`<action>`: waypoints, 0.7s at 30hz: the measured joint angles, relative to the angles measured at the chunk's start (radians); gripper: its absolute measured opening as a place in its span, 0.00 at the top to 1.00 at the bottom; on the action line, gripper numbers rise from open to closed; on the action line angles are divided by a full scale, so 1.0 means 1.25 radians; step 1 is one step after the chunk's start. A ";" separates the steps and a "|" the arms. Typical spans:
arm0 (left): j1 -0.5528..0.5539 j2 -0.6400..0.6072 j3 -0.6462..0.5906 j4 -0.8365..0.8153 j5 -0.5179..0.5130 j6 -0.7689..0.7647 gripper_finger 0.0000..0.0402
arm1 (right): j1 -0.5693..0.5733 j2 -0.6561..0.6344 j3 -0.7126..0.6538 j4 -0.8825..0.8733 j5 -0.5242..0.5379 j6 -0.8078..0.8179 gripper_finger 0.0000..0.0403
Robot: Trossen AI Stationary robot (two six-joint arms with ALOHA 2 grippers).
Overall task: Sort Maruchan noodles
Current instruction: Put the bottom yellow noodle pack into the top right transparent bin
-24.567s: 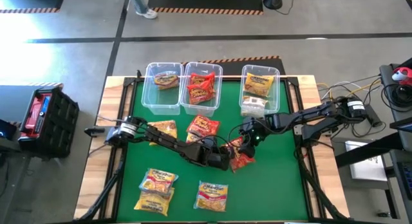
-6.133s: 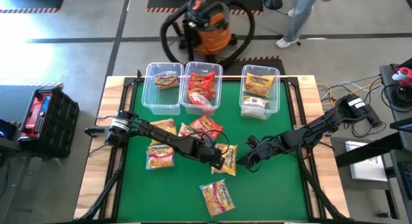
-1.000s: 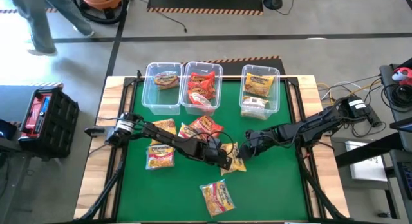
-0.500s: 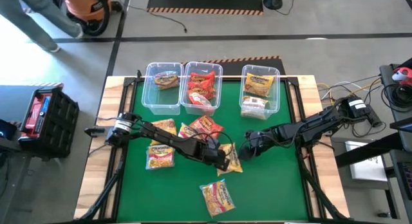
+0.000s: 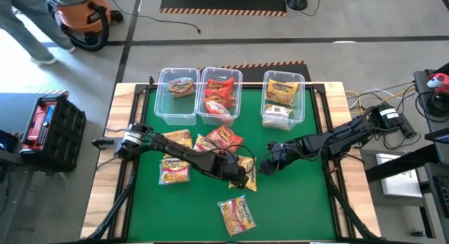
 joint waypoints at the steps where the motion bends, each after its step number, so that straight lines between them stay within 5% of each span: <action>1: -0.001 0.000 0.000 -0.001 -0.001 -0.005 0.58 | 0.000 0.000 0.000 0.000 0.000 -0.002 0.33; 21: -0.004 -0.001 -0.052 -0.031 -0.040 -0.063 0.58 | 0.000 0.000 0.000 0.005 0.040 -0.004 0.35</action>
